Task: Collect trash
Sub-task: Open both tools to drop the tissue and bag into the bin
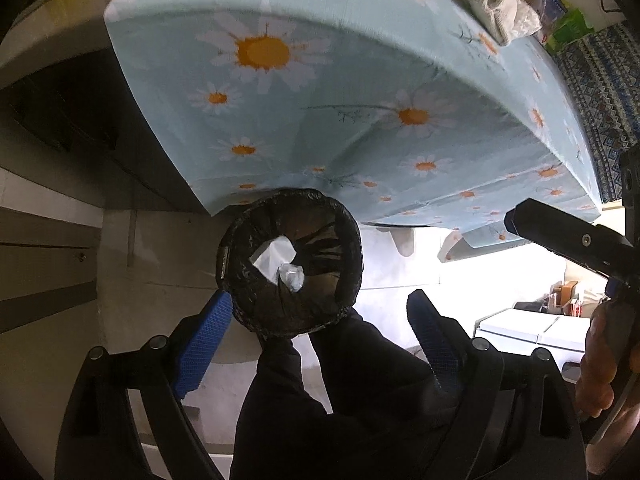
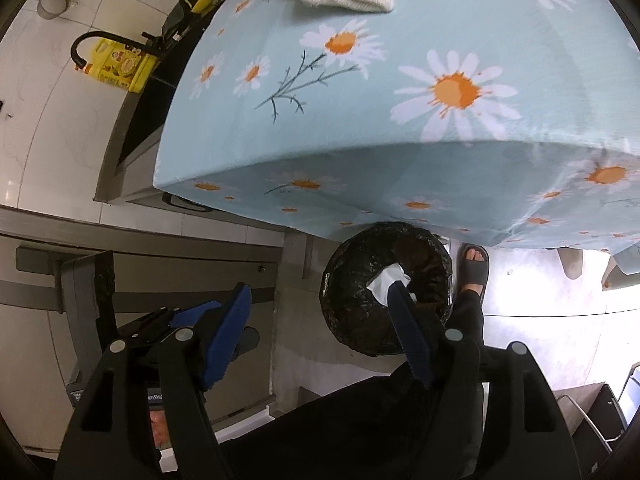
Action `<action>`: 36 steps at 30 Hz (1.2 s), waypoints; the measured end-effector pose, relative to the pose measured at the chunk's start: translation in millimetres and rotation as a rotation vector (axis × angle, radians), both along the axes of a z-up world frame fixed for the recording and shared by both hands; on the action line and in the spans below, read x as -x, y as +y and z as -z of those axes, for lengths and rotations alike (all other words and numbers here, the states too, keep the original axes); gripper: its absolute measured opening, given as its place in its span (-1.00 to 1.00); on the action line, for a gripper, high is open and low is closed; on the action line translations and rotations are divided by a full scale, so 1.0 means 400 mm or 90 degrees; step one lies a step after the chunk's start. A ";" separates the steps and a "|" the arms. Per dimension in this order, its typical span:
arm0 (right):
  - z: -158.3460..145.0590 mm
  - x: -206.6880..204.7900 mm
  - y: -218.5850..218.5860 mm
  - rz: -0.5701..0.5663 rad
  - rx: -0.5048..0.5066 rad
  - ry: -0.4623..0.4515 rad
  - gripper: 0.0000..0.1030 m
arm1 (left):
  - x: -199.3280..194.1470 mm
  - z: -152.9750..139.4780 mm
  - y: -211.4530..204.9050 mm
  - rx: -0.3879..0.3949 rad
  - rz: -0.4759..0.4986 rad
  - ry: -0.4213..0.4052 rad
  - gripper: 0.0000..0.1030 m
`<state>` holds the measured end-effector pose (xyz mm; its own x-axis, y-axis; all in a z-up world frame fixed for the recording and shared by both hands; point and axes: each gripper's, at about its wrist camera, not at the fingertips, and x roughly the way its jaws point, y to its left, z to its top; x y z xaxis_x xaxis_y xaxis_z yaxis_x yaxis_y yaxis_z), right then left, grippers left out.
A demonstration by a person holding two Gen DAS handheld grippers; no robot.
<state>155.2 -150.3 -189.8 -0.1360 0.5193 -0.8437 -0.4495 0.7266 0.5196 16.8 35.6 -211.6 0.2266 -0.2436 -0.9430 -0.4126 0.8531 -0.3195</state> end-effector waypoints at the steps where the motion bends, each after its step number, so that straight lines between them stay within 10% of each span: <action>1: -0.004 0.003 -0.004 0.002 -0.002 -0.003 0.37 | -0.001 -0.006 0.001 -0.002 0.000 -0.003 0.68; 36: -0.256 -0.152 -0.109 0.099 -0.072 -0.164 0.37 | -0.176 -0.328 0.023 -0.072 0.037 -0.177 0.68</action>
